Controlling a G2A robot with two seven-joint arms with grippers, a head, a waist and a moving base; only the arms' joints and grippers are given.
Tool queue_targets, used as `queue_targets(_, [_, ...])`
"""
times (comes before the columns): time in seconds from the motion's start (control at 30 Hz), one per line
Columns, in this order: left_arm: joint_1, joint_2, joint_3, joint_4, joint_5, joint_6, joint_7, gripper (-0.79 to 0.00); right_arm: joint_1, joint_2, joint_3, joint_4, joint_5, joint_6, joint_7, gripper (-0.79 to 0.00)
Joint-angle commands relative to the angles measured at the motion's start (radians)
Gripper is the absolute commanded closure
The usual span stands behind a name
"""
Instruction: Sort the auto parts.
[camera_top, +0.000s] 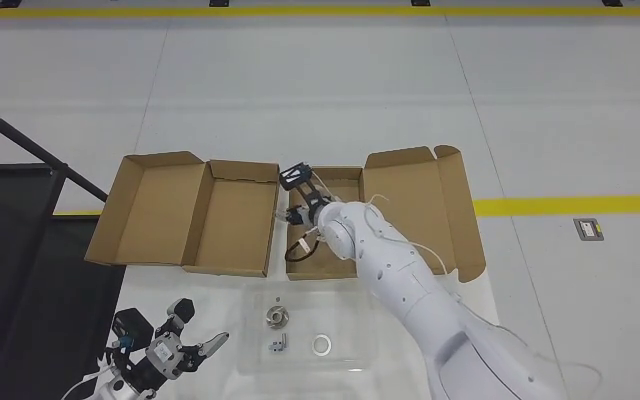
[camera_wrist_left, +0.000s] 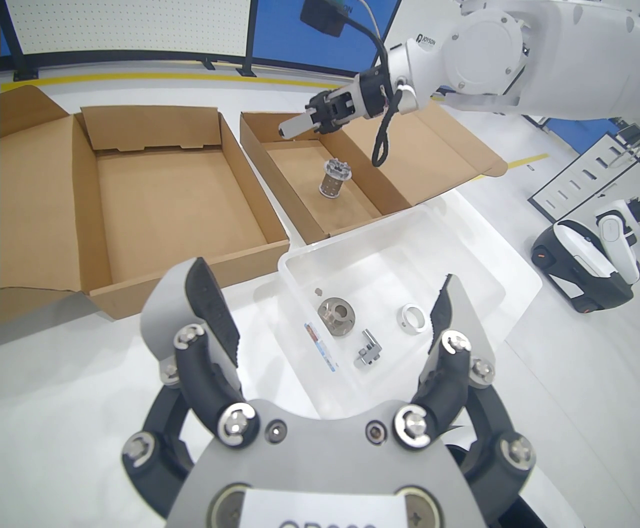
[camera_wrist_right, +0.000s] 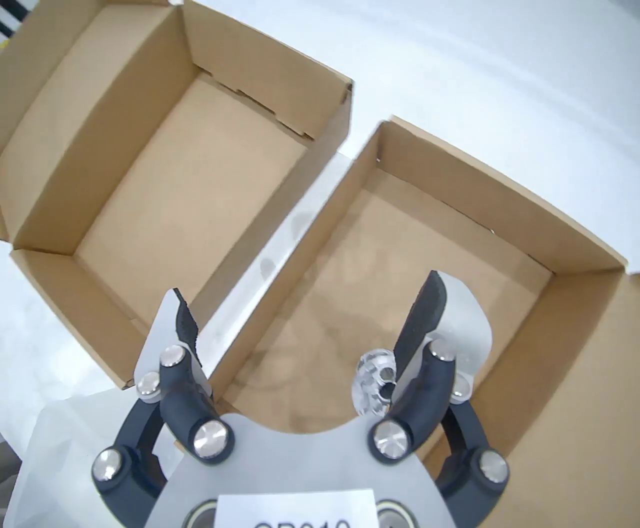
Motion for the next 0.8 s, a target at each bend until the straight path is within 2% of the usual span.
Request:
queue_targets(0.0, [0.0,0.0,0.0,0.0,0.0,0.0,0.0,-0.785,-0.033,0.025,0.007,-0.079,-0.038,-0.02,-0.015,-0.785])
queue_targets(0.17, [0.0,0.0,0.0,0.0,0.0,0.0,0.0,-0.785,-0.177,0.114,0.066,-0.408,-0.176,0.025,0.056,-0.785])
queue_targets(0.3, [-0.001,0.0,0.0,0.0,-0.002,0.003,0.001,-0.785,-0.381,0.203,0.17,-0.804,-0.327,0.057,0.222,-0.785])
queue_targets(0.43, [-0.008,-0.002,-0.012,-0.002,-0.043,0.045,0.018,-0.785,-0.57,0.263,0.274,-1.109,-0.433,0.001,0.368,-0.785])
queue_targets(0.53, [-0.012,-0.003,-0.024,0.0,-0.081,0.061,0.024,-0.785,-0.651,0.288,0.311,-1.229,-0.46,-0.107,0.427,-0.785])
queue_targets(0.63, [-0.016,-0.003,-0.034,0.003,-0.113,0.077,0.019,-0.785,-0.685,0.307,0.311,-1.285,-0.463,-0.293,0.535,-0.785])
queue_targets(0.67, [-0.017,-0.003,-0.034,0.004,-0.122,0.083,0.015,-0.785,-0.686,0.31,0.308,-1.292,-0.474,-0.326,0.571,-0.785])
queue_targets(0.77, [-0.018,-0.003,-0.033,0.004,-0.129,0.084,0.004,-0.785,-0.686,0.31,0.308,-1.292,-0.474,-0.326,0.571,-0.785])
